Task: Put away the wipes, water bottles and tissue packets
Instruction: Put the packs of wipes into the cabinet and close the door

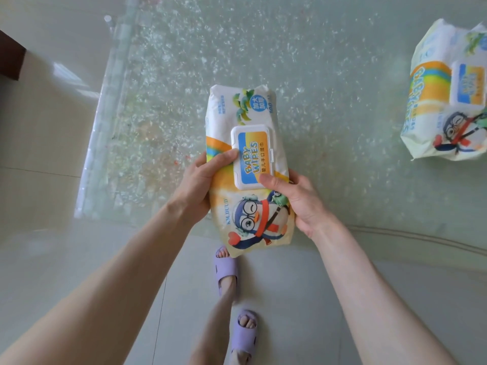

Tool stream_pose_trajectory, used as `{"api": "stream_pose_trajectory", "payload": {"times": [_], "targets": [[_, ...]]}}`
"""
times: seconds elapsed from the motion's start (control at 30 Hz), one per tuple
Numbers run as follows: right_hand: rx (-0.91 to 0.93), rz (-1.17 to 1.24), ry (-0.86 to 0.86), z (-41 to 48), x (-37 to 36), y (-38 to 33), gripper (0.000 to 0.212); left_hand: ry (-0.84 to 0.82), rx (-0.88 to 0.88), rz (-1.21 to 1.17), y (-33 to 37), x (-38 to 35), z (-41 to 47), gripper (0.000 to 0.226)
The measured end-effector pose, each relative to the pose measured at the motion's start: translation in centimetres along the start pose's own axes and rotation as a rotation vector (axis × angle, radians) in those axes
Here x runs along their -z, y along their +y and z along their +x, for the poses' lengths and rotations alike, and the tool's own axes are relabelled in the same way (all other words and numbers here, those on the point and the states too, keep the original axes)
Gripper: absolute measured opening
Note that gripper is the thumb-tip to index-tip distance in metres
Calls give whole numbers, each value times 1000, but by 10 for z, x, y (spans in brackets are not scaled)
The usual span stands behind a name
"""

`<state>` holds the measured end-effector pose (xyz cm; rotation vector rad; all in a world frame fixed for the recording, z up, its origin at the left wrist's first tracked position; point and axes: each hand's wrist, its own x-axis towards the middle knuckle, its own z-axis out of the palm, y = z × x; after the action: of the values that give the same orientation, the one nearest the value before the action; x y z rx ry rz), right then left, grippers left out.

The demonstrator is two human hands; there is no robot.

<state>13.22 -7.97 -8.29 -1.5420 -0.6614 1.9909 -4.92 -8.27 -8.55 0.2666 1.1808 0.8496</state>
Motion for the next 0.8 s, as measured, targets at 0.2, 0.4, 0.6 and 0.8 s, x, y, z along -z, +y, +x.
{"api": "stream_pose_trajectory", "payload": {"times": [0.2, 0.4, 0.6, 0.8], "targets": [[29, 34, -31, -40, 8, 36, 43, -11, -15, 12, -36, 0, -40, 54], [43, -5, -76, -97, 19, 81, 48, 2, -43, -15, -88, 2, -100, 56], [-15, -36, -94, -143, 20, 127, 56, 50, -24, -37, -139, 13, -153, 57], [-49, -54, -112, -174, 12, 179, 52, 61, 6, -60, -183, 39, -193, 59]]}}
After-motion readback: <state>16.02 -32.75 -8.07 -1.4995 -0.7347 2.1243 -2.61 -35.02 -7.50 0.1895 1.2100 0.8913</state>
